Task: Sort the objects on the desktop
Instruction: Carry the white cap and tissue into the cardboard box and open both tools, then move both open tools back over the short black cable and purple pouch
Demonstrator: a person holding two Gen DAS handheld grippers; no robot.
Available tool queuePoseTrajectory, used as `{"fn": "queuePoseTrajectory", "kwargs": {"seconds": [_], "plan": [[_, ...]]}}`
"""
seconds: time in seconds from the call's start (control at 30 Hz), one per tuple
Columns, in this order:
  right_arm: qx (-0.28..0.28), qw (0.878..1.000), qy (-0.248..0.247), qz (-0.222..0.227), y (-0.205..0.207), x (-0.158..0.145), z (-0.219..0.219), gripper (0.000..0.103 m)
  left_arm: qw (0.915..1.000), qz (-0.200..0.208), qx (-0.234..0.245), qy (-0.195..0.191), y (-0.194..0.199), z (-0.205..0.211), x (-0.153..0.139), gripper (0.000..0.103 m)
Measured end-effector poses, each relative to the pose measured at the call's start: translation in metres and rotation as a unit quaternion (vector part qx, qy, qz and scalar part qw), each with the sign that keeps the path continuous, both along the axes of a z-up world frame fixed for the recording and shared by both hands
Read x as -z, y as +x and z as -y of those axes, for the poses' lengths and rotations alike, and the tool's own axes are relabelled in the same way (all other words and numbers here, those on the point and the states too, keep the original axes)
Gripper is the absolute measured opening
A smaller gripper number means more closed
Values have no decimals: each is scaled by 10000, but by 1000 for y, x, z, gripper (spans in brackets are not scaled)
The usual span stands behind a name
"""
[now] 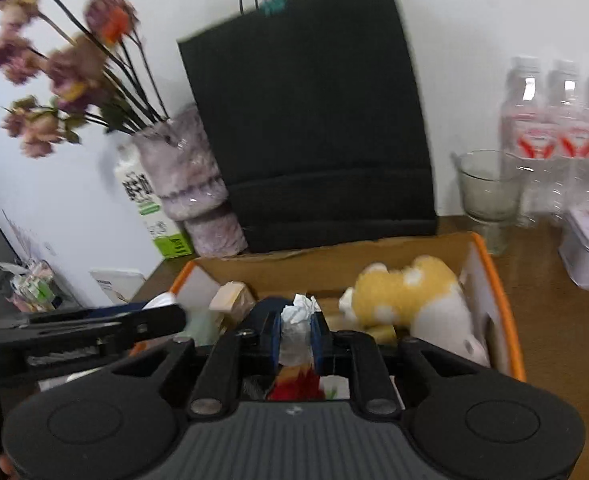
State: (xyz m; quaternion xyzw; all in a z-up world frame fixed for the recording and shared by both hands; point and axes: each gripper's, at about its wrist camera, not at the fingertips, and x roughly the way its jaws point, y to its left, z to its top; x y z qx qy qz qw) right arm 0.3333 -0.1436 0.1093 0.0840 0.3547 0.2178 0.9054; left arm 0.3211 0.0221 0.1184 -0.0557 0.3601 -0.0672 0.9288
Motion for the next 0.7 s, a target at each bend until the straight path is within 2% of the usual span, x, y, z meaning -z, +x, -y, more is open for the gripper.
{"fn": "queuePoseTrajectory", "kwargs": {"seconds": [0.1,0.17,0.3,0.37,0.43,0.47,0.53,0.6,0.7], "plan": [[87,9997,-9,-235,29,14,-9,29,9996,-222,-118,105,24,1,12,49],[50,9995,22,-298,38,17,-10,29,9997,-199,-109,41,27,-5,14,54],[144,9998,59,-157,29,12,-2,30,9995,-141,-286,60,12,-9,6,59],[170,9998,-80,-21,15,5,-1,30,9993,-10,-324,164,-8,-6,-6,64],[220,9994,-212,173,-9,-3,5,30,9982,211,-487,291,-36,0,-19,77],[214,9990,-275,294,-26,-8,8,34,9971,369,-591,319,-57,3,-24,81],[269,9979,-361,469,-59,-12,15,44,9957,579,-674,247,-100,9,-26,96],[323,9965,-441,628,-97,-11,20,53,9967,546,-589,116,-137,13,-18,97],[378,9959,-511,637,-149,0,27,56,9949,448,-899,94,-186,15,0,98]]}}
